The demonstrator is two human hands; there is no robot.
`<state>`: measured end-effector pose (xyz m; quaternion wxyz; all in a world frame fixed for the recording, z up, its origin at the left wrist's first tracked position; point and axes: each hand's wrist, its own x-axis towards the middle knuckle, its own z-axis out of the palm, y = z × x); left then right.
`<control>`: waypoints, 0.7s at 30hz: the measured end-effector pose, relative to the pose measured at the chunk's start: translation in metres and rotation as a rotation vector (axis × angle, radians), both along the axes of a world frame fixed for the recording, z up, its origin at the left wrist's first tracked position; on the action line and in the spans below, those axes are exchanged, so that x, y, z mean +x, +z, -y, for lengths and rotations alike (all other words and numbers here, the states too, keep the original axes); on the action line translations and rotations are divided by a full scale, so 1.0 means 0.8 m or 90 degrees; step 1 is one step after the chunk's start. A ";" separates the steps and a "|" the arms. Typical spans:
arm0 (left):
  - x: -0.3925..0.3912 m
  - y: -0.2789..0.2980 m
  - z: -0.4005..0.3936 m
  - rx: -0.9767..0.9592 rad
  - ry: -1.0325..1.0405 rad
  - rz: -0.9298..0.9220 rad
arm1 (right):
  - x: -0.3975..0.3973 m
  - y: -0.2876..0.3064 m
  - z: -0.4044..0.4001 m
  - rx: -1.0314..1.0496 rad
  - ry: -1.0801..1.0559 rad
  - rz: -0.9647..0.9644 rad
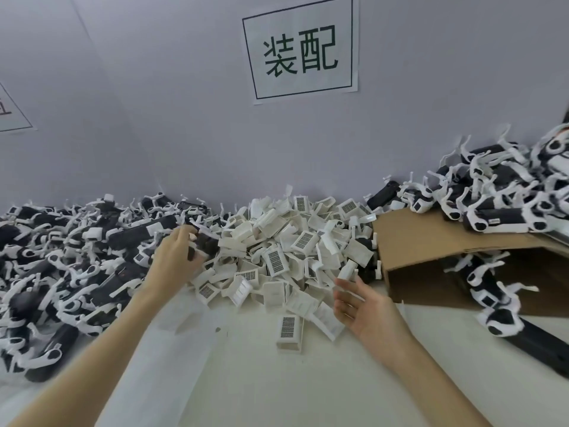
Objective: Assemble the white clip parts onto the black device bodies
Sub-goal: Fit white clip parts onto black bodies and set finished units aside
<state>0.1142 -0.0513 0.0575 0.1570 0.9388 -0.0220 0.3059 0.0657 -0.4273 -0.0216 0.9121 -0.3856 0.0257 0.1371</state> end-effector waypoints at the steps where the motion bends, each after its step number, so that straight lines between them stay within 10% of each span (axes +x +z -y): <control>1: -0.005 0.011 0.011 -0.006 -0.018 0.043 | 0.001 -0.001 0.001 0.003 -0.001 -0.002; 12: -0.098 -0.031 0.195 -0.590 -0.430 0.041 | -0.006 0.054 0.020 -0.212 0.066 0.016; 17: -0.108 -0.071 0.237 -0.502 -0.496 -0.027 | -0.023 0.054 0.034 -0.409 0.030 -0.009; 21: -0.107 -0.078 0.237 -0.421 -0.527 -0.022 | -0.033 0.025 0.024 -0.294 -0.058 -0.019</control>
